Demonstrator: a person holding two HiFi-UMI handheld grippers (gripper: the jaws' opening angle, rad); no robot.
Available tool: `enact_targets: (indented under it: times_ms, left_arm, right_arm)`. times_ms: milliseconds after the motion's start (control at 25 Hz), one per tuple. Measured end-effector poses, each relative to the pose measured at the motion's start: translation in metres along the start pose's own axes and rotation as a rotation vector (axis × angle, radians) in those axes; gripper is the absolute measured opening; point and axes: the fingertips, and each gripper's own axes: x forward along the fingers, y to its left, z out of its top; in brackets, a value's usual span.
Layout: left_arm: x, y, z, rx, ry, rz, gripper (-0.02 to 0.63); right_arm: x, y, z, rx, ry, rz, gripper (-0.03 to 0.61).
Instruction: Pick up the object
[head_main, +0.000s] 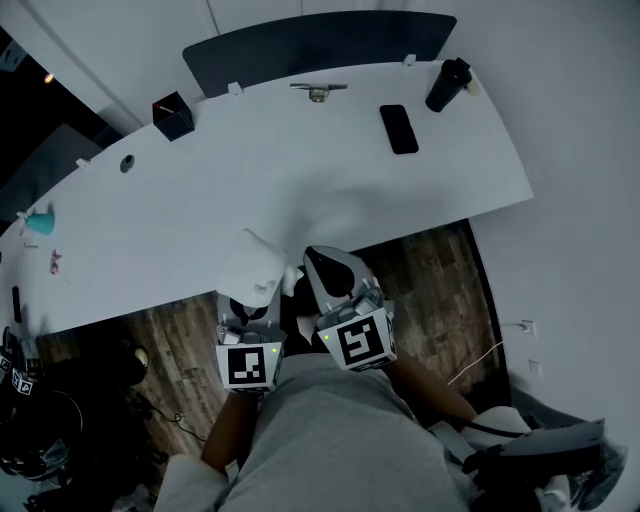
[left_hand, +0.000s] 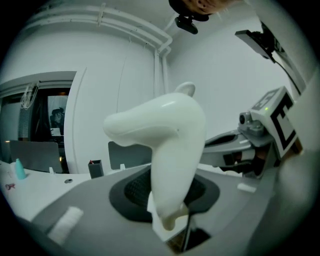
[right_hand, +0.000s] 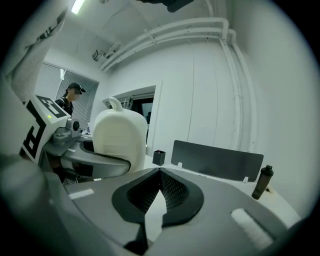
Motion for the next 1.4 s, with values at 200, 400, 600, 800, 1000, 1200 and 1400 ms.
enact_targets:
  times_ms: [200, 400, 600, 800, 1000, 1200, 1400]
  left_arm:
    - [-0.014, -0.012, -0.001, 0.024, 0.031, 0.005, 0.131]
    - [-0.030, -0.012, -0.008, 0.016, 0.045, 0.017, 0.131]
    - [-0.045, 0.001, -0.006, 0.003, 0.046, 0.012, 0.130]
    - [-0.064, 0.035, -0.013, 0.000, 0.050, 0.034, 0.130]
    - [-0.086, 0.062, -0.020, -0.049, 0.046, 0.047, 0.131]
    - [-0.096, 0.082, -0.011, -0.049, 0.020, 0.053, 0.130]
    - [-0.100, 0.094, -0.011, -0.070, -0.007, 0.044, 0.131]
  right_arm:
    - [-0.020, -0.005, -0.006, 0.054, 0.011, -0.011, 0.002]
    - [-0.027, 0.003, -0.003, 0.046, 0.001, -0.018, 0.002]
    - [-0.018, 0.022, 0.003, 0.060, 0.016, -0.010, 0.002]
    - [0.002, 0.057, 0.017, 0.054, 0.018, 0.021, 0.002]
    - [0.010, 0.088, 0.035, 0.062, 0.010, 0.038, 0.002]
    - [0.020, 0.100, 0.047, 0.056, 0.006, 0.017, 0.002]
    - [0.029, 0.108, 0.046, 0.049, 0.024, 0.001, 0.002]
